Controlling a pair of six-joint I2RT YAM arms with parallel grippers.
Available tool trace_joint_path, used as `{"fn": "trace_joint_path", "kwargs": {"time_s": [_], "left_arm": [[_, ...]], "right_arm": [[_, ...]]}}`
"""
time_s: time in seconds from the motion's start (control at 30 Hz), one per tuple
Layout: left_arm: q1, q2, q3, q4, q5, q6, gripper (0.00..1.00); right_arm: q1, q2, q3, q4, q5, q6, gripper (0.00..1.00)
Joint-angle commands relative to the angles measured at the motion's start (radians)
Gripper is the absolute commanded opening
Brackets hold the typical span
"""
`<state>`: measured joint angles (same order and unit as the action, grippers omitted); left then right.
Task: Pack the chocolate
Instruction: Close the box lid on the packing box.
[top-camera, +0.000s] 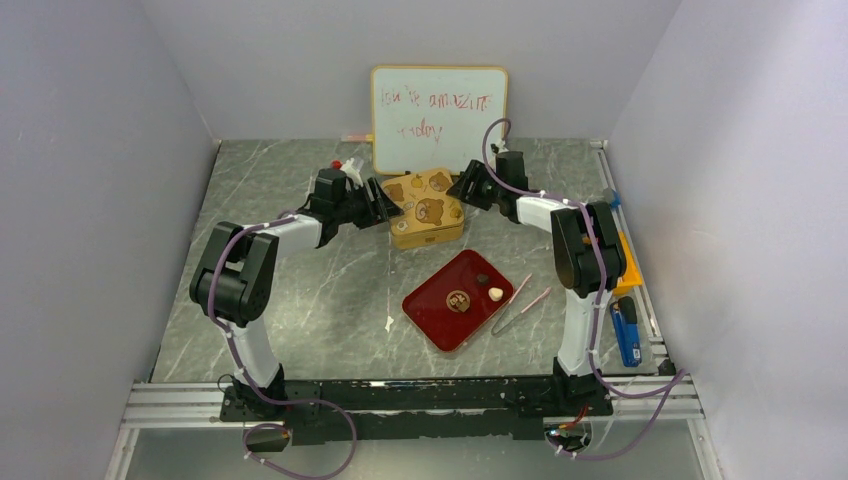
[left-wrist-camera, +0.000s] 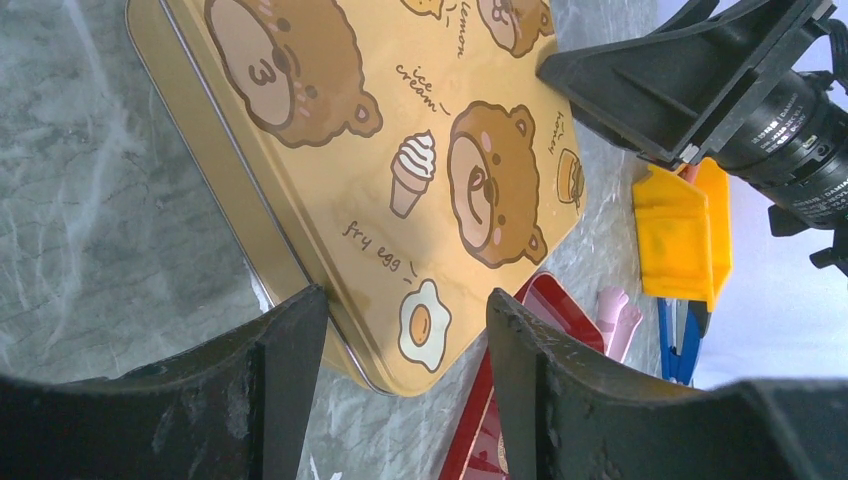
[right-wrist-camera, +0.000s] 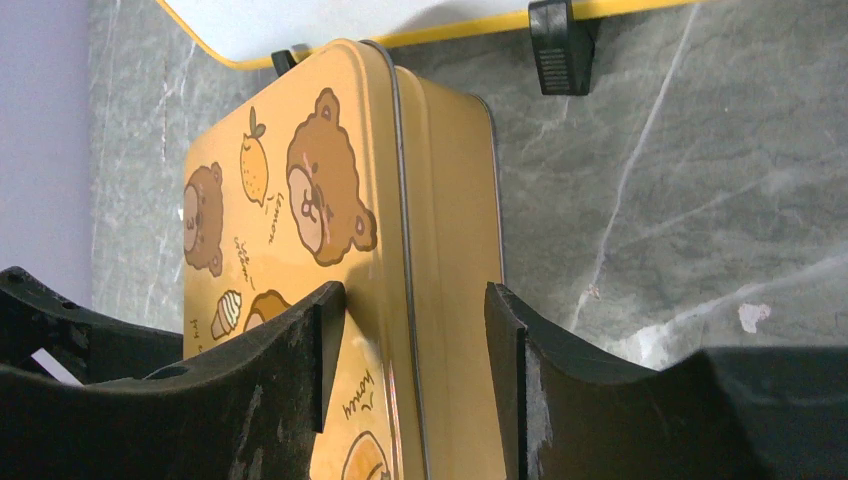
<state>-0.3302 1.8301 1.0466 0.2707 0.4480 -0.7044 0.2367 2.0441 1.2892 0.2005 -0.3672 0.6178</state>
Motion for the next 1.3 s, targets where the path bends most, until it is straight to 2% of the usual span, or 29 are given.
{"fn": "trace_joint_path", "kwargs": {"time_s": [0.0, 0.7, 1.27], "left_arm": [[-0.006, 0.003, -0.016, 0.05, 0.015, -0.021, 0.64], [-0.006, 0.011, -0.039, 0.068, 0.03, -0.026, 0.64], [-0.006, 0.039, -0.019, -0.04, -0.003, -0.005, 0.64]], "right_arm": [[0.002, -0.061, -0.016, -0.021, 0.012, -0.03, 0.57], [0.035, -0.116, -0.111, -0.114, 0.072, -0.05, 0.57], [0.079, -0.148, -0.168, -0.192, 0.119, -0.063, 0.57]]}}
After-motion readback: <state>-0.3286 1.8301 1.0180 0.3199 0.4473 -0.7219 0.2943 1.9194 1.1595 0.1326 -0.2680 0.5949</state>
